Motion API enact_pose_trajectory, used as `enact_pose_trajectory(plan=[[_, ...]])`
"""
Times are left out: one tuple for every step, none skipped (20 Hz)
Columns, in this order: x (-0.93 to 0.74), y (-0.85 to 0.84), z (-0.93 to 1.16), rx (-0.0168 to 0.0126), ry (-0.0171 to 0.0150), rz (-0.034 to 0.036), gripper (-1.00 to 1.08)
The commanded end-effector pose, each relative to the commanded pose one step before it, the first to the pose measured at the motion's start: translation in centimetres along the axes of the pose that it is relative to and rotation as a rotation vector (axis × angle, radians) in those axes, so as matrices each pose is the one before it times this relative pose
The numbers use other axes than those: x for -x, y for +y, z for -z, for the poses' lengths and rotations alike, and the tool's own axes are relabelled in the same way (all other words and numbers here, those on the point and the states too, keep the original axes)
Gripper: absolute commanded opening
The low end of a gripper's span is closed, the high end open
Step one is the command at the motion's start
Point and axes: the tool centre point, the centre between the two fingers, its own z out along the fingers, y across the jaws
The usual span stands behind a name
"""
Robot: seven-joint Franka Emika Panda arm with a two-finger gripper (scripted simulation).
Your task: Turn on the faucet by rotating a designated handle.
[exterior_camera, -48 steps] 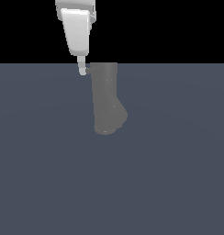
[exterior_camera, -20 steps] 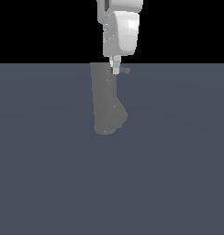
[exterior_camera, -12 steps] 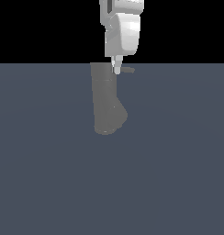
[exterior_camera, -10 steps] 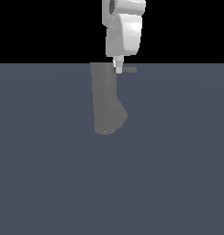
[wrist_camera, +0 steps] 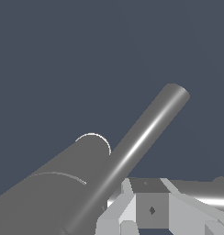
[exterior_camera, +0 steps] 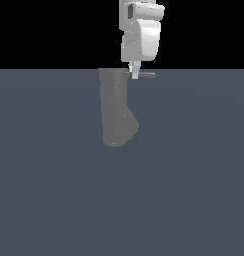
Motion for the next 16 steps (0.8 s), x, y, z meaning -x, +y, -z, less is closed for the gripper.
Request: enact_pose_trajectory(plan=[[-2.817,-0.294,0.047,-0.00956,0.00846,-0.03688,-1.00],[-0.266,-0.173,0.002,-0.00004,0.00015,-0.00146,-1.00],[-0.261,-0.174,0.002,-0.00004,0.00014,-0.00137,-1.00],[-0.260,-0.174,0.002,-0.00004,0.00014,-0.00137,-1.00],[-0.264,-0.171,0.002,-0.00004,0.00015,-0.00146,-1.00],[-0.259,-0.172,0.002,-0.00004,0.00014,-0.00137,-1.00],[-0.258,-0.172,0.002,-0.00004,0.00014,-0.00137,-1.00],[-0.257,-0.171,0.002,-0.00004,0.00014,-0.00137,-1.00],[-0.256,-0.171,0.002,-0.00004,0.00014,-0.00137,-1.00],[-0.256,-0.170,0.002,-0.00004,0.00014,-0.00137,-1.00],[-0.255,-0.169,0.002,-0.00003,0.00014,-0.00137,-1.00],[-0.254,-0.169,0.002,-0.00003,0.00014,-0.00137,-1.00],[-0.253,-0.168,0.003,-0.00003,0.00014,-0.00137,-1.00],[-0.252,-0.168,0.003,-0.00003,0.00014,-0.00137,-1.00],[-0.251,-0.167,0.003,-0.00003,0.00014,-0.00137,-1.00],[-0.250,-0.167,0.003,-0.00003,0.00014,-0.00137,-1.00]])
